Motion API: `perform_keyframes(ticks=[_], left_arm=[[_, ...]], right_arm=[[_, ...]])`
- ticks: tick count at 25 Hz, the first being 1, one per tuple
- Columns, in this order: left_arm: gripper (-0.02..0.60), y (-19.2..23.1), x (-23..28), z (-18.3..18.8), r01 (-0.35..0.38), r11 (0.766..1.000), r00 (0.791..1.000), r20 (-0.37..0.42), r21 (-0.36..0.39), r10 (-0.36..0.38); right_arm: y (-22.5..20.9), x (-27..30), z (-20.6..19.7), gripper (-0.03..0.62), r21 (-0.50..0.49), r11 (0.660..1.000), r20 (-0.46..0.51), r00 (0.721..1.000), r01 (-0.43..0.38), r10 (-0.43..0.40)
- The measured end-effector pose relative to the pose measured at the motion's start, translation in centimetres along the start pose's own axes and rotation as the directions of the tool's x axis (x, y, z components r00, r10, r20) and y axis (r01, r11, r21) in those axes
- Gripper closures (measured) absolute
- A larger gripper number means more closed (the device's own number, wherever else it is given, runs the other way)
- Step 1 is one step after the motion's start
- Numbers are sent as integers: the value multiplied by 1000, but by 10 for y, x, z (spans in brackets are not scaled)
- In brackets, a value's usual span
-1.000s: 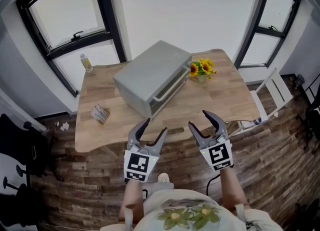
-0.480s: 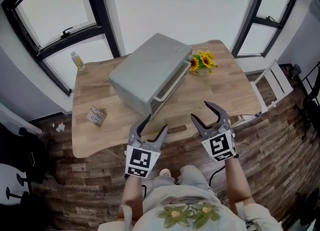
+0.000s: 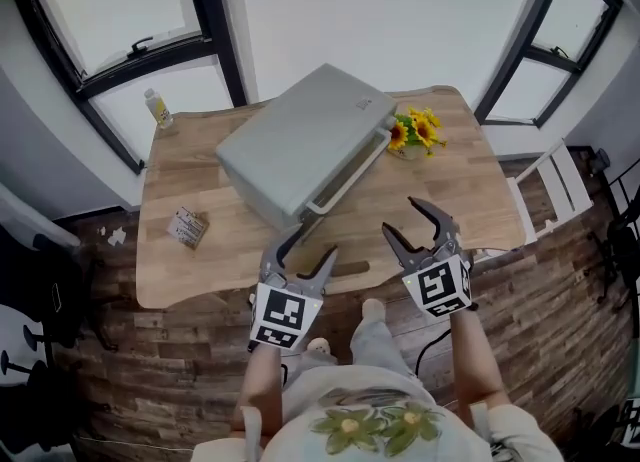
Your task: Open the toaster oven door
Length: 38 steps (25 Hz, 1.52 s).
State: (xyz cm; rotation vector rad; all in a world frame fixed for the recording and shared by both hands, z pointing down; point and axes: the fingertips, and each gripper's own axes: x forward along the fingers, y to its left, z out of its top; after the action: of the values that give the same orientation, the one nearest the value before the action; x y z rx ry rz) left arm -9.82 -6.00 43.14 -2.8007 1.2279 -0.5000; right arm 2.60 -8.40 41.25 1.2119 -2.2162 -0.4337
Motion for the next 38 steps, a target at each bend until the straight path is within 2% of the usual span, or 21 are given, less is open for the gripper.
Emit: perform_keyframes(ticks=[5,10,18,25,31,38], left_arm=[[322,6,22,3,-30,1000,999,-25,1,30],[322,7,44,-9,-52,998,996,-76,-21,50],[322,9,69,-24,-53,998,986,-158,-13,51],[322,11,89,-41,-59,998,971,-231,21,62],[323,16,105,-51,-62,995,954,-290,77,81],[328,14,121,-57,-49,997,944,-324,65,68]], right_arm=[[-20,23,-7,347,-60,997,0,999,-53,53],[-27,48,-10,344,-117,985,4,991,-130,131],[-22,82,-21,341,-216,943,-9,966,-253,257],[-21,109,-34,339,-276,903,-46,942,-331,331],[-18,130,-47,339,-317,863,-84,918,-393,388],[-16,152,-55,339,-357,818,-123,891,-451,437]])
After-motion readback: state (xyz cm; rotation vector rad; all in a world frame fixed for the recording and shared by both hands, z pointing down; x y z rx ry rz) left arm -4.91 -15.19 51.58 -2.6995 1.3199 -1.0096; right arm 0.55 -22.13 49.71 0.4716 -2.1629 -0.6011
